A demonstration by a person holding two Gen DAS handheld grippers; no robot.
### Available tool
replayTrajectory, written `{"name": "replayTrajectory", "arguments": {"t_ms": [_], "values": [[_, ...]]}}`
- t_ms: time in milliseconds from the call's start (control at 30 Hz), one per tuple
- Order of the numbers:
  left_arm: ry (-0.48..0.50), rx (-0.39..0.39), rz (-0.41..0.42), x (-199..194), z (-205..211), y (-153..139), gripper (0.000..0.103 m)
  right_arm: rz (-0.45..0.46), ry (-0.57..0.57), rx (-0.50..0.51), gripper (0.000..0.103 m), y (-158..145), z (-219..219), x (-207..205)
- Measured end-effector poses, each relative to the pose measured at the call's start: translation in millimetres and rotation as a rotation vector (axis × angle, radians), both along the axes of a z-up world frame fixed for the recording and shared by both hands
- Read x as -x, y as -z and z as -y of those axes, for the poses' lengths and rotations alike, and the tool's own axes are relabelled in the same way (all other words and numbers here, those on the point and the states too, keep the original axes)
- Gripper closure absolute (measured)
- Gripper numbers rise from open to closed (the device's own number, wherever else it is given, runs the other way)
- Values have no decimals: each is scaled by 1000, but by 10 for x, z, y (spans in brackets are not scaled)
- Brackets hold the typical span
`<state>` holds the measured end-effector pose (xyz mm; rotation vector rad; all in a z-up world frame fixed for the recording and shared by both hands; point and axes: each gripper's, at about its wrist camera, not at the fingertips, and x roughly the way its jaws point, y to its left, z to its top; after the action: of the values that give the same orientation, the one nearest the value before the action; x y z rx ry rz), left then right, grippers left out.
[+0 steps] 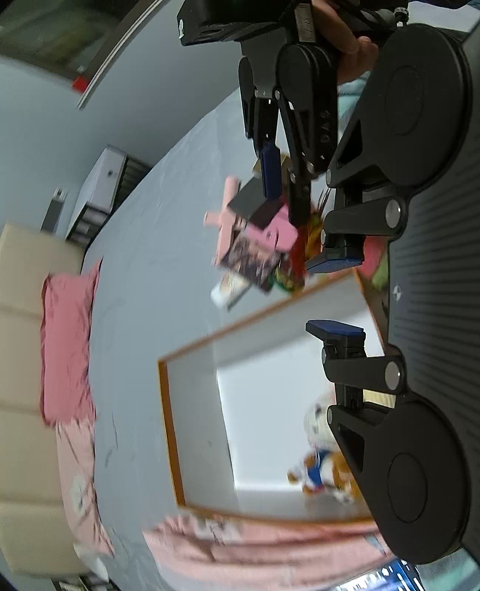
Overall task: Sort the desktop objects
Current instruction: 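Grasp the pink fluffy ball with the left tool while the right tool grasps the feather toy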
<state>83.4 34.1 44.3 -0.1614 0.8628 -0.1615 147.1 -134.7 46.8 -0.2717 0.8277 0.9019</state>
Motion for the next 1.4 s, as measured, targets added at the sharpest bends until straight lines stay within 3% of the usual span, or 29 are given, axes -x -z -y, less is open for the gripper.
{"name": "replayTrajectory", "arguments": {"t_ms": [200, 367, 600, 700, 800, 967, 1133, 1400], "values": [[120, -34, -42, -157, 426, 136, 72, -55, 171, 59, 53, 194, 484, -92], [171, -102, -102, -293, 679, 333, 72, -74, 214, 89, 61, 380, 588, -155], [270, -237, -179, -419, 1004, 626, 66, -92, 196, 96, 61, 514, 559, -289], [315, -324, -181, -454, 1150, 740, 51, -113, 183, 88, 61, 576, 543, -336], [353, -389, -192, -513, 1259, 863, 50, -123, 158, 69, 61, 591, 502, -389], [382, -403, -198, -567, 1298, 1031, 50, -118, 103, 54, 61, 614, 359, -490], [393, -438, -199, -578, 1352, 1182, 50, -183, 61, 37, 61, 744, 194, -607], [402, -550, -171, -551, 1454, 1404, 48, -261, 40, 108, 65, 1047, -85, -722]]}}
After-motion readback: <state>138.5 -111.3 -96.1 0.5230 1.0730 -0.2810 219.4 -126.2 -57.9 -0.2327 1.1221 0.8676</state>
